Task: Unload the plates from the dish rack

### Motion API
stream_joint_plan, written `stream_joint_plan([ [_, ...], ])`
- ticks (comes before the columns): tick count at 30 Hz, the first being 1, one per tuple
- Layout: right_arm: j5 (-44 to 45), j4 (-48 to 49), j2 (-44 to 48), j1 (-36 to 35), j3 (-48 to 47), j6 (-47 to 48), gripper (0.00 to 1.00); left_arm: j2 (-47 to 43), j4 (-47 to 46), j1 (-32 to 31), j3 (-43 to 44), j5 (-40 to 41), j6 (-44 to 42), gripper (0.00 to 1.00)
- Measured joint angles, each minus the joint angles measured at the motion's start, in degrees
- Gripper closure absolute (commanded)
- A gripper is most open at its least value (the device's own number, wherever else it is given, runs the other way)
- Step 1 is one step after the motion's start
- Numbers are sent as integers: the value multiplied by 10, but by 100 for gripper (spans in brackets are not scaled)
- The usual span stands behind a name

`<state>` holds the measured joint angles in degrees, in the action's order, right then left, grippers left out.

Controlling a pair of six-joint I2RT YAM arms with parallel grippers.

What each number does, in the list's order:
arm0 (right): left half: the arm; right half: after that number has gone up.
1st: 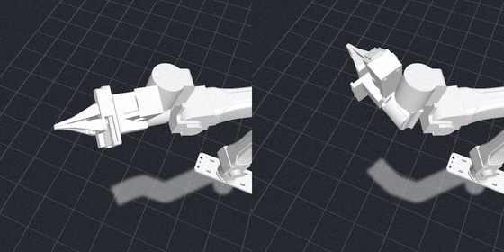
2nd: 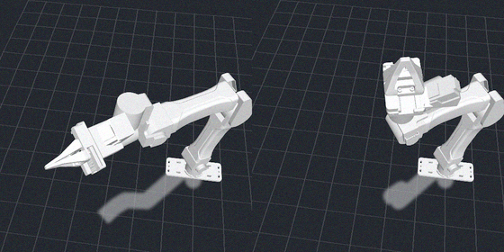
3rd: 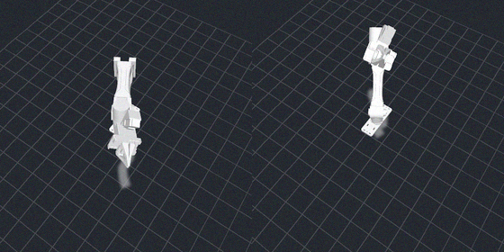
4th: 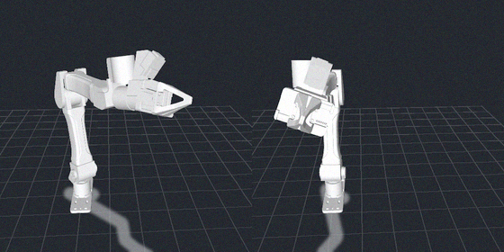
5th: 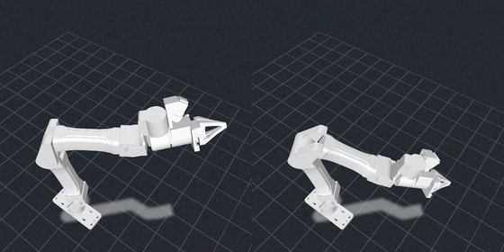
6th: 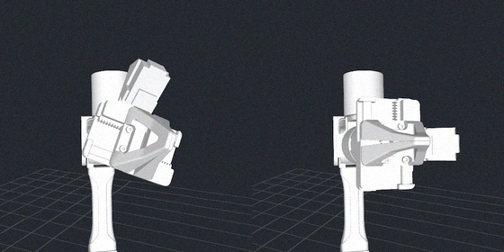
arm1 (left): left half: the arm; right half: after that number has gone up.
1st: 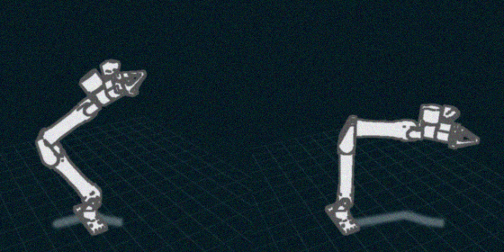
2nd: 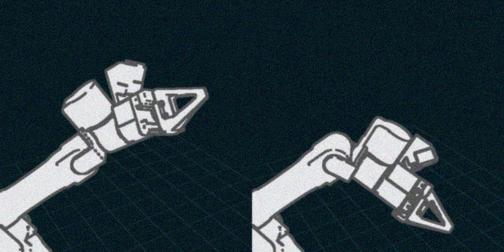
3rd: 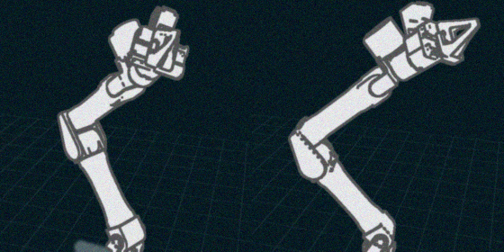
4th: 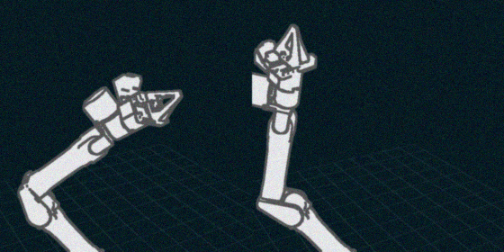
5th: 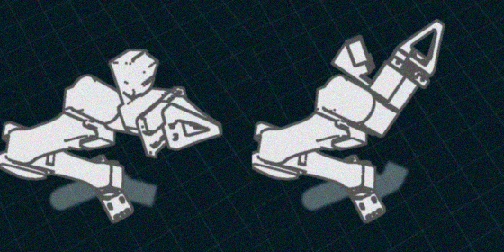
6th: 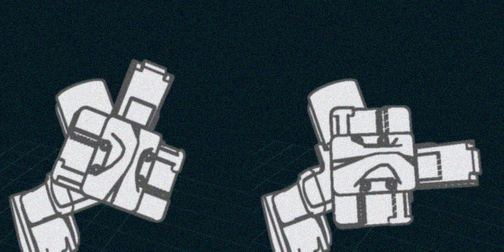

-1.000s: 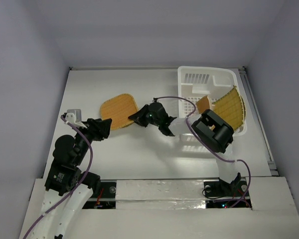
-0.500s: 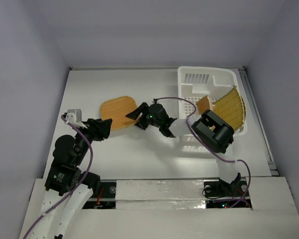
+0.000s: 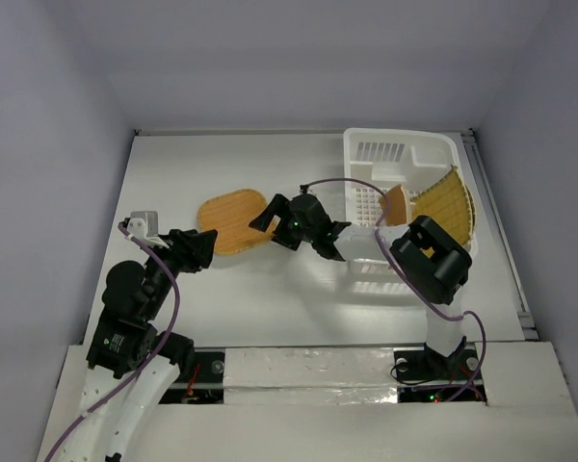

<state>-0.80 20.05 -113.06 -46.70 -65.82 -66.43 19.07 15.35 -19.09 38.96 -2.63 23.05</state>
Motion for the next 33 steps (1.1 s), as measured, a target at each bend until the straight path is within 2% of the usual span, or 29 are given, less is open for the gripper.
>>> stream_joint_plan([
  [10, 26, -96, 17, 0, -4, 63, 1, 0, 0, 0, 0, -2, 0, 50],
  [15, 57, -143, 97, -3, 19, 96, 5, -1, 0, 0, 0, -2, 0, 51],
  [17, 71, -156, 149, -6, 40, 111, 25, -2, 0, 0, 0, -2, 1, 62],
  [18, 79, -165, 179, -8, 51, 116, 39, -3, 0, 0, 0, -2, 0, 66],
  [19, 85, -170, 205, -9, 60, 123, 80, -3, 0, 0, 0, -2, 1, 76],
  [20, 97, -179, 236, -10, 72, 134, 94, -3, 0, 0, 0, -2, 1, 81],
  [21, 106, -193, 266, -10, 82, 139, 100, -3, -1, 0, 0, -2, 1, 86],
  [22, 120, -213, 299, -10, 90, 150, 100, -4, 0, 0, 0, -2, 0, 93],
  [24, 156, -262, 361, -11, 93, 171, 100, -5, -1, 0, 0, -1, 0, 96],
  [30, 346, -448, 536, -10, 43, 233, 100, -7, -1, 0, 0, 1, 0, 97],
  [32, 410, -509, 569, -7, 13, 244, 67, -8, -1, 0, 0, 1, 0, 89],
  [33, 440, -540, 577, -2, -2, 249, 42, -8, -1, 0, 0, 1, 0, 82],
])
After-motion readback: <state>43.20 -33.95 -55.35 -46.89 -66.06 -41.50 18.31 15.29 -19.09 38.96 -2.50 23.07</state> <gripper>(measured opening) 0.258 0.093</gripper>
